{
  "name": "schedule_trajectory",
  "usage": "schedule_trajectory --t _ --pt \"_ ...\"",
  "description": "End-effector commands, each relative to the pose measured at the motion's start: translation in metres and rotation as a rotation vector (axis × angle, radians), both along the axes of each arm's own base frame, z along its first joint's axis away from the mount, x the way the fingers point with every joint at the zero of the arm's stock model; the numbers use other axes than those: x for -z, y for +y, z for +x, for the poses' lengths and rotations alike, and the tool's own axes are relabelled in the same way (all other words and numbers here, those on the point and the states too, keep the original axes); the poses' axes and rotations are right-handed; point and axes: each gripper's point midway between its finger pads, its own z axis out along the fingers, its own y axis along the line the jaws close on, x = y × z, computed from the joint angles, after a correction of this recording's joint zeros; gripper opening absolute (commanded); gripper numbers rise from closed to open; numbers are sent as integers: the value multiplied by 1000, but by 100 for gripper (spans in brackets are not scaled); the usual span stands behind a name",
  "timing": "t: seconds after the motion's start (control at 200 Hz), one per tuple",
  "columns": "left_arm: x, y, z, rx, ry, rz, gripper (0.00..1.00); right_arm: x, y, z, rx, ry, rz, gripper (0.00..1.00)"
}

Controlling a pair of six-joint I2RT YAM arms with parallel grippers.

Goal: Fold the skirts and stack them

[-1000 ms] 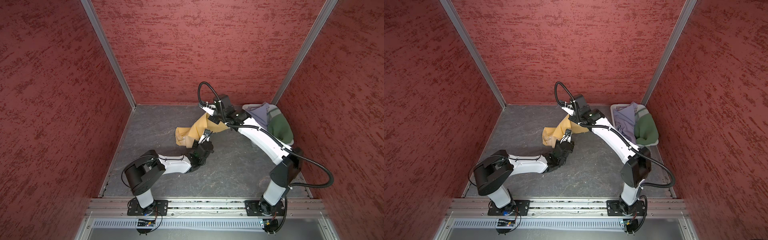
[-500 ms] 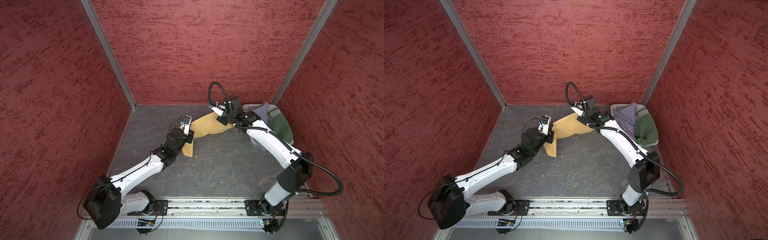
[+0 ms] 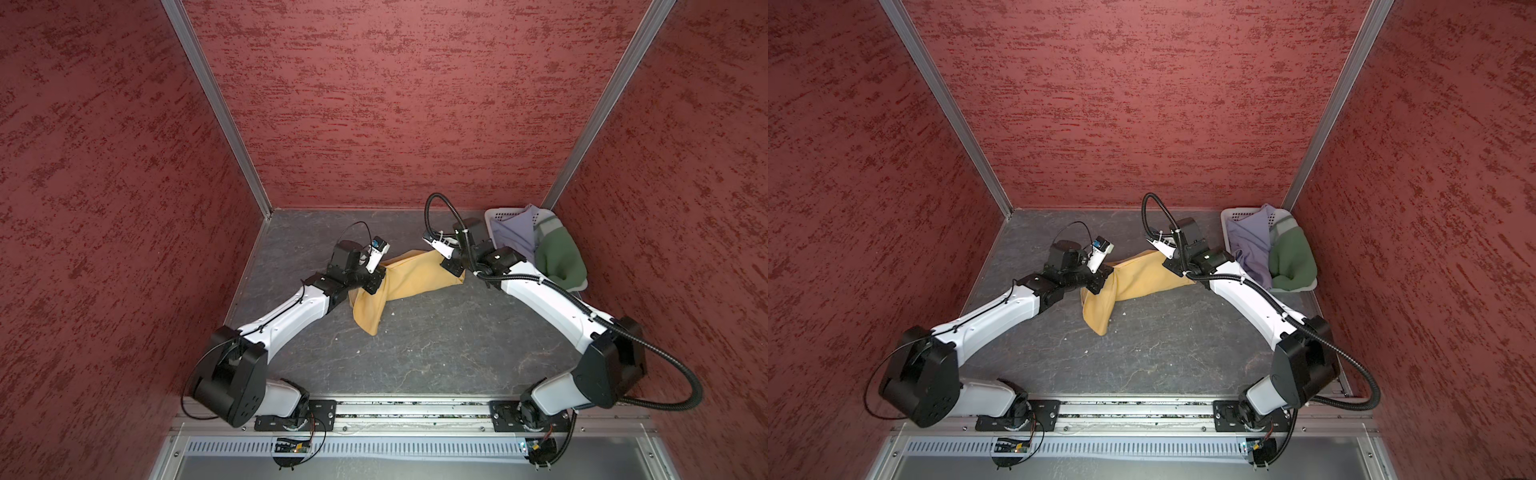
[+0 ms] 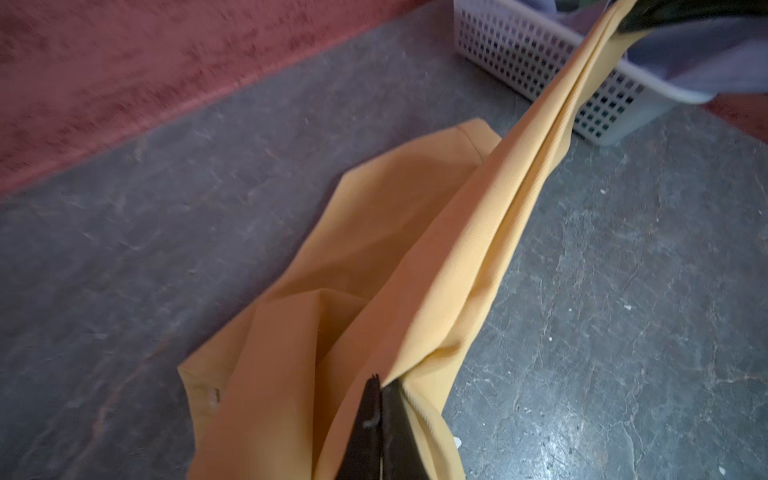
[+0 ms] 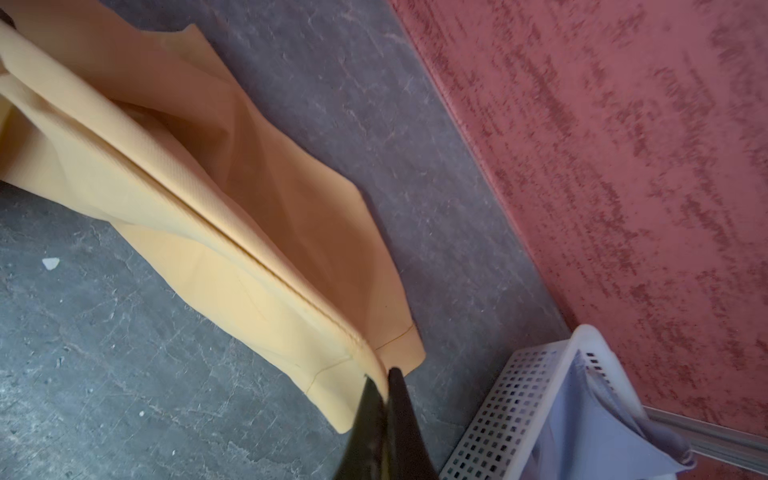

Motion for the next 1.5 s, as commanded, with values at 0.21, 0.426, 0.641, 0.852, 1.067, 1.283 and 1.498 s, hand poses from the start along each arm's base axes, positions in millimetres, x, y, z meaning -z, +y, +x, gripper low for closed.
schedule_trajectory --t 0.21,0.426,0.641,0.852,1.067,1.283,1.498 --pt "42 1 34 -109 170 1 36 19 -6 26 105 13 28 0" --pt "41 -1 34 -171 158 19 90 33 -5 37 119 36 7 0" --pt "9 -15 7 -170 -44 130 92 41 -4 43 124 47 5 0" --pt "-8 -20 -37 -163 -91 146 89 46 -7 48 129 52 21 0" --pt "6 -16 -82 -200 -39 221 85 47 -10 51 128 51 33 0" --pt "37 -6 -122 -269 93 285 78 48 -12 50 112 37 45 0" --pt "67 5 -143 -335 182 336 64 55 -15 47 108 47 39 0"
